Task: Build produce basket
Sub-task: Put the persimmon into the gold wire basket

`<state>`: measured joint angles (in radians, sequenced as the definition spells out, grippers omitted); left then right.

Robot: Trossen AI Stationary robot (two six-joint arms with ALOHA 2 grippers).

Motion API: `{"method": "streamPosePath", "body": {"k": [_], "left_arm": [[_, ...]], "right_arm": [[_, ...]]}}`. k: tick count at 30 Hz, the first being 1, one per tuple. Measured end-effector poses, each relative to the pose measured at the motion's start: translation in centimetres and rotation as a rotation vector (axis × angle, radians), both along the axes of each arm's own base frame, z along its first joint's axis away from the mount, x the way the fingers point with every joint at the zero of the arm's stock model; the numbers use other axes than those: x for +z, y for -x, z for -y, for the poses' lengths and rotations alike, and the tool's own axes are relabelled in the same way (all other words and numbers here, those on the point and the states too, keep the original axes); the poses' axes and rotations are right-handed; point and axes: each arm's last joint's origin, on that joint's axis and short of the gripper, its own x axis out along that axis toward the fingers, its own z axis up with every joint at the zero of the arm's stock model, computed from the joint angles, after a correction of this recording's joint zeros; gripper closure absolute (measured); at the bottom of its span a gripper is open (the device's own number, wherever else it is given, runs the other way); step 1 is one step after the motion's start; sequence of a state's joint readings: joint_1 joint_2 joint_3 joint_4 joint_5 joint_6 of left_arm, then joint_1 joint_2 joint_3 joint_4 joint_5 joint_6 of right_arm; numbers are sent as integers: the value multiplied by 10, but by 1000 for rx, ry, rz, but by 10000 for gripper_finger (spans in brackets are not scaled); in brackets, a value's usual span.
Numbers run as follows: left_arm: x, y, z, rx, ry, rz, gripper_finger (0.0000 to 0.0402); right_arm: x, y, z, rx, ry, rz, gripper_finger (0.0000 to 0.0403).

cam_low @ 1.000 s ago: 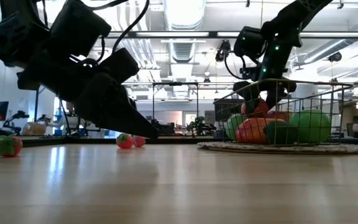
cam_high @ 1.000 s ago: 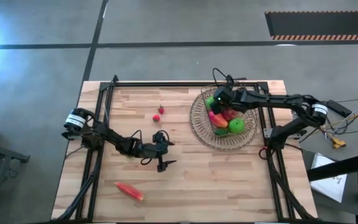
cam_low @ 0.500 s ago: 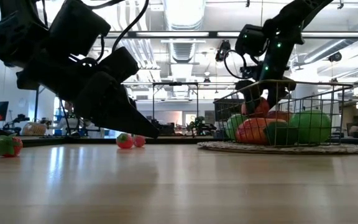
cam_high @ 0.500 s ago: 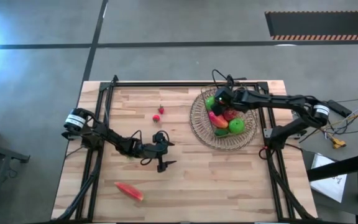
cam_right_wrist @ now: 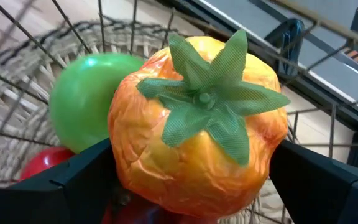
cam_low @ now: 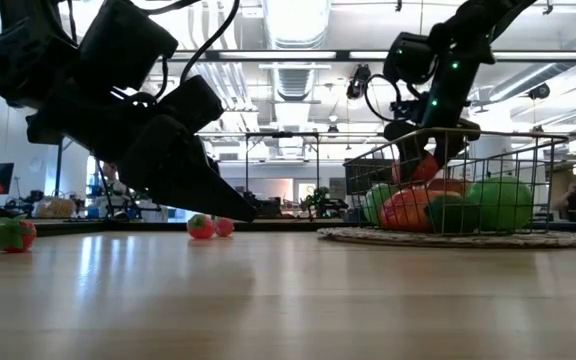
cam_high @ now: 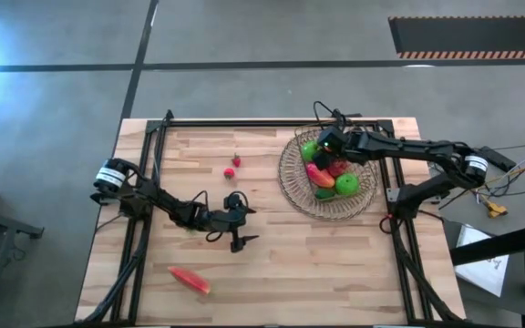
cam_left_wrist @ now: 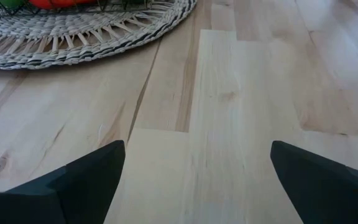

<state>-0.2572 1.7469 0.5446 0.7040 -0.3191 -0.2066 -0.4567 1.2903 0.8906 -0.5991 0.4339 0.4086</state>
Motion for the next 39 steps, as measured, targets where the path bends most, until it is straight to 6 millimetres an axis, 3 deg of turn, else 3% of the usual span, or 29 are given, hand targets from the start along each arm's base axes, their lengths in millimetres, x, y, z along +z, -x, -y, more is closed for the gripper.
{"method": "streamPosePath", "body": {"k": [16,39], "left_arm": [[0,0,0,-1,0,-2,15],[0,0,0,-1,0,1,15]], "right_arm": [[-10,-9,9,-10,81,-3,23],[-12,-3,3,43,-38,-26,23]]}}
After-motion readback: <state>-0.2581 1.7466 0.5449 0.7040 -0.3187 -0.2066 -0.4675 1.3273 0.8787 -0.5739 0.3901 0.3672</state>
